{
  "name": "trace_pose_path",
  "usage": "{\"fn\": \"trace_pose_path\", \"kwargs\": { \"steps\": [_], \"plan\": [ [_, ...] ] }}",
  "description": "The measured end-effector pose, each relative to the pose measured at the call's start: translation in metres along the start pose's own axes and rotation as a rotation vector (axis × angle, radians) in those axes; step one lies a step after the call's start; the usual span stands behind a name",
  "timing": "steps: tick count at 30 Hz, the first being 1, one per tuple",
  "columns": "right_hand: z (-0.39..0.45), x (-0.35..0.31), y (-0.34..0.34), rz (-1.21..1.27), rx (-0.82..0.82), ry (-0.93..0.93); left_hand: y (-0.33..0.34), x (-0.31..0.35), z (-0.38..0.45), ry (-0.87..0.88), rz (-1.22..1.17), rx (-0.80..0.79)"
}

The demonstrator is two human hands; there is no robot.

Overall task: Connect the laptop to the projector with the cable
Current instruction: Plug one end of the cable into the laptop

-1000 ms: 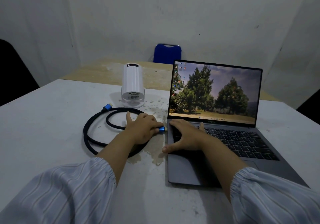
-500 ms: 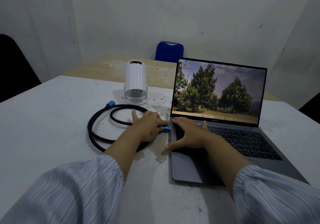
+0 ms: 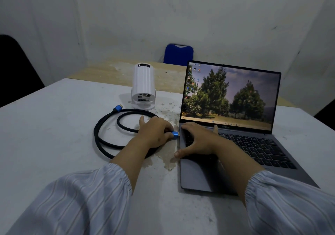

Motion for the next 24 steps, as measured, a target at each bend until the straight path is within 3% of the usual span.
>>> {"fn": "trace_pose_path", "kwargs": {
  "steps": [24],
  "plan": [
    [0.002,-0.006,-0.006,-0.065,0.025,-0.037,-0.001,0.007,0.01,0.036,-0.086,-0.088]
  ]
}}
Point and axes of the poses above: each hand's wrist, its own z-axis towards the middle knuckle, its own y-axis out of the palm, x = y × z, the point moved 9 cm from there along z, towards the middle knuckle, and after that the axes turned 11 degrees about z, right-handed, at the moved point
